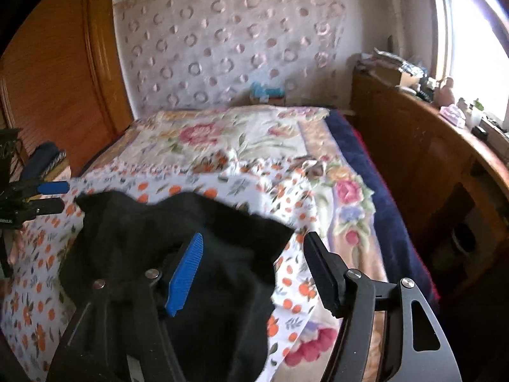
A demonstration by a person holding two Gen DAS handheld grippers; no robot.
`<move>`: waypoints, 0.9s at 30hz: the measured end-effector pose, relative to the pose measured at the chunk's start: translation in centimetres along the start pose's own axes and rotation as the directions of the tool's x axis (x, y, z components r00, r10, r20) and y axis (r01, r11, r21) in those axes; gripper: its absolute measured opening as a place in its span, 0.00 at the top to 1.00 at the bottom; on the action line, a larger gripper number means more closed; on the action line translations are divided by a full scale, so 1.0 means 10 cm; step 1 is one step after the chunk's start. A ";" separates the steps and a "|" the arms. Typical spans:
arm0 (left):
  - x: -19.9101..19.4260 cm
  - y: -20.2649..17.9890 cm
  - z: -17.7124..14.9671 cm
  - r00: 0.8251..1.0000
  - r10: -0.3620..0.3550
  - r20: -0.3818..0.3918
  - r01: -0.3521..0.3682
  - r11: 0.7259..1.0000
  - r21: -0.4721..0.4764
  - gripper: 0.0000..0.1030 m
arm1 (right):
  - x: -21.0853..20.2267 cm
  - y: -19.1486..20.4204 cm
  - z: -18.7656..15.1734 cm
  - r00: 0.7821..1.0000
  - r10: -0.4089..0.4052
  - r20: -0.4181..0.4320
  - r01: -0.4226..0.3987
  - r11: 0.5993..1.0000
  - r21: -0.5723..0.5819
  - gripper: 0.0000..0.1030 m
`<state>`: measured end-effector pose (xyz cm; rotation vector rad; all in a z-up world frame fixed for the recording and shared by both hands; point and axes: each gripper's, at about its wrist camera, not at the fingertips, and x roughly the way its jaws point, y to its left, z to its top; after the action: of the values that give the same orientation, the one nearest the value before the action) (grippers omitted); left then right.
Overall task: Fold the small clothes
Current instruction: 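Lift the shirt with the left gripper while the right gripper opens and releases it, then carry the shirt with the left gripper toward the folded clothes stack by the wardrobe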
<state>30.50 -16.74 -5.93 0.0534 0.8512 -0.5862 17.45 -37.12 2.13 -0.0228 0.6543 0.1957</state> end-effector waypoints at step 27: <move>0.43 -0.18 0.02 0.988 -0.151 -0.034 0.150 0.988 -0.028 0.83 | 0.36 -0.10 0.06 0.996 0.034 -0.078 -0.031 0.998 0.046 0.32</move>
<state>31.92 -20.33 -8.52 -0.0236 0.9028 -0.7178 20.78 -37.48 0.38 0.0229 0.7382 0.2126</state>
